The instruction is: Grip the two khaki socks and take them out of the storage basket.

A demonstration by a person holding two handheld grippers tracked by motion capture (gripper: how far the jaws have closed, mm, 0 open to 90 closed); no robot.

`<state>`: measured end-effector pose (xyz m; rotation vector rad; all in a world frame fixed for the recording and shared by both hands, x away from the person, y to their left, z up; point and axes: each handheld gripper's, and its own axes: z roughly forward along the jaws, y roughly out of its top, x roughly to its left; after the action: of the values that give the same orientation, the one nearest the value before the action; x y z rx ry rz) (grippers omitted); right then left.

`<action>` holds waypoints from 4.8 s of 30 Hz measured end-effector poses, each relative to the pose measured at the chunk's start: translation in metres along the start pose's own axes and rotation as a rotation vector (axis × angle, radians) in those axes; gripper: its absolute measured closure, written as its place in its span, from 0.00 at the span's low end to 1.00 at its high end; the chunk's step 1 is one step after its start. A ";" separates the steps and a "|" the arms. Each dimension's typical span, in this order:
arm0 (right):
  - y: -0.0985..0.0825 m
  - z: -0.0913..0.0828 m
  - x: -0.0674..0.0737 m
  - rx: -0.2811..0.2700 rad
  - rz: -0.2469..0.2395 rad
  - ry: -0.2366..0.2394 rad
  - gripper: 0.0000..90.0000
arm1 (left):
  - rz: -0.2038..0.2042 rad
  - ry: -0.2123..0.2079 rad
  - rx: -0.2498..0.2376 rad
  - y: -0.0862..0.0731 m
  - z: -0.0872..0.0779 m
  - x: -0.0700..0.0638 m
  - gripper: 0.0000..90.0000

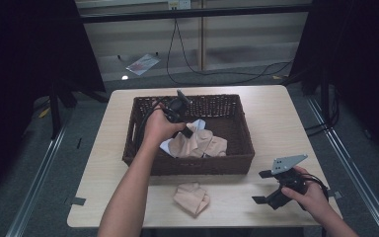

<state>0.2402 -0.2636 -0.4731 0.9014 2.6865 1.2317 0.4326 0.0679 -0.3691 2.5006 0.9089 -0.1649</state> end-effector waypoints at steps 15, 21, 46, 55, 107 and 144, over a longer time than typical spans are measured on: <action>0.000 0.000 0.001 0.002 0.000 -0.002 0.06 | 0.015 -0.027 -0.035 0.008 -0.046 -0.014 0.95; 0.000 0.001 0.001 0.001 -0.001 -0.003 0.06 | 0.017 -0.032 -0.046 0.007 -0.059 -0.020 0.95; 0.000 0.003 0.001 0.003 -0.003 0.004 0.06 | 0.076 -0.075 0.010 -0.007 -0.074 -0.043 0.95; 0.000 0.003 0.001 0.012 -0.002 0.002 0.06 | 0.096 -0.096 0.016 -0.014 -0.074 -0.053 0.95; 0.000 0.003 0.002 0.012 0.000 -0.001 0.06 | 0.136 -0.121 0.016 -0.060 -0.029 -0.073 0.92; 0.000 0.003 0.002 0.009 0.004 0.002 0.06 | 0.225 -0.034 -0.082 -0.139 0.008 -0.071 0.13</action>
<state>0.2393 -0.2599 -0.4747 0.9072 2.6956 1.2228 0.2904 0.1168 -0.4114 2.4934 0.6028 -0.0937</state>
